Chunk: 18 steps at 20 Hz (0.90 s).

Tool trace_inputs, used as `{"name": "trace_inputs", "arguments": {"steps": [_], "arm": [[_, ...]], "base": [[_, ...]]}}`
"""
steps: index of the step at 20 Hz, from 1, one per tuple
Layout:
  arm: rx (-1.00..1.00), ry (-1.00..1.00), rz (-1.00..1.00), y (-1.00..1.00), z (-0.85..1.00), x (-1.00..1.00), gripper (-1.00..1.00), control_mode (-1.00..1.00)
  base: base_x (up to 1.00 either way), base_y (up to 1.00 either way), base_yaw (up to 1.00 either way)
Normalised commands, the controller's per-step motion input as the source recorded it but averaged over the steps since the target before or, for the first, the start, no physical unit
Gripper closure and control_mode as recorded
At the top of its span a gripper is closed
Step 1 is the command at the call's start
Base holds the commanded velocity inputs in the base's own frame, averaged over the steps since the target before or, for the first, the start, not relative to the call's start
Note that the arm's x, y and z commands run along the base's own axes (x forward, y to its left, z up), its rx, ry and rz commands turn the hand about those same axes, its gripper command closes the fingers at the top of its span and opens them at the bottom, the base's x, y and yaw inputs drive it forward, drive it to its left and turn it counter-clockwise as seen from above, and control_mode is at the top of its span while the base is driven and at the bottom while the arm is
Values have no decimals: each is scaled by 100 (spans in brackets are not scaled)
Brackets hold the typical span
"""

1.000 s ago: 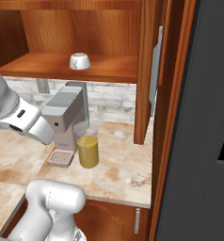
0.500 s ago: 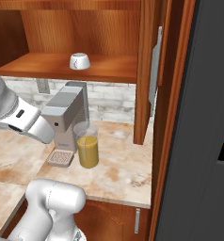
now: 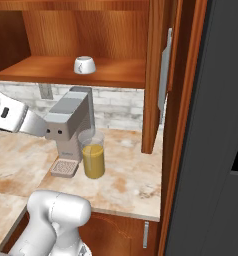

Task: There is a tray on the dining counter. Grab the cup, mug, and pitcher and place them on the tray. The pitcher may be placed next to the tray if it cannot fit the tray.

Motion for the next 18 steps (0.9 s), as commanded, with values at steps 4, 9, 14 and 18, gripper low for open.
{"name": "trace_inputs", "arguments": {"steps": [4, 9, 14, 18], "arm": [[0, -21, 15, 14, 55, 1, -100, -100], [-2, -20, 5, 5, 39, 9, -100, -100], [-3, -18, 0, 4, 22, 20, -100, -100], [-1, -5, -2, 4, 14, 53, -100, -100]], "base": [[0, 0, 0], [0, 0, 0], [0, 0, 0], [0, 0, 0]]}}
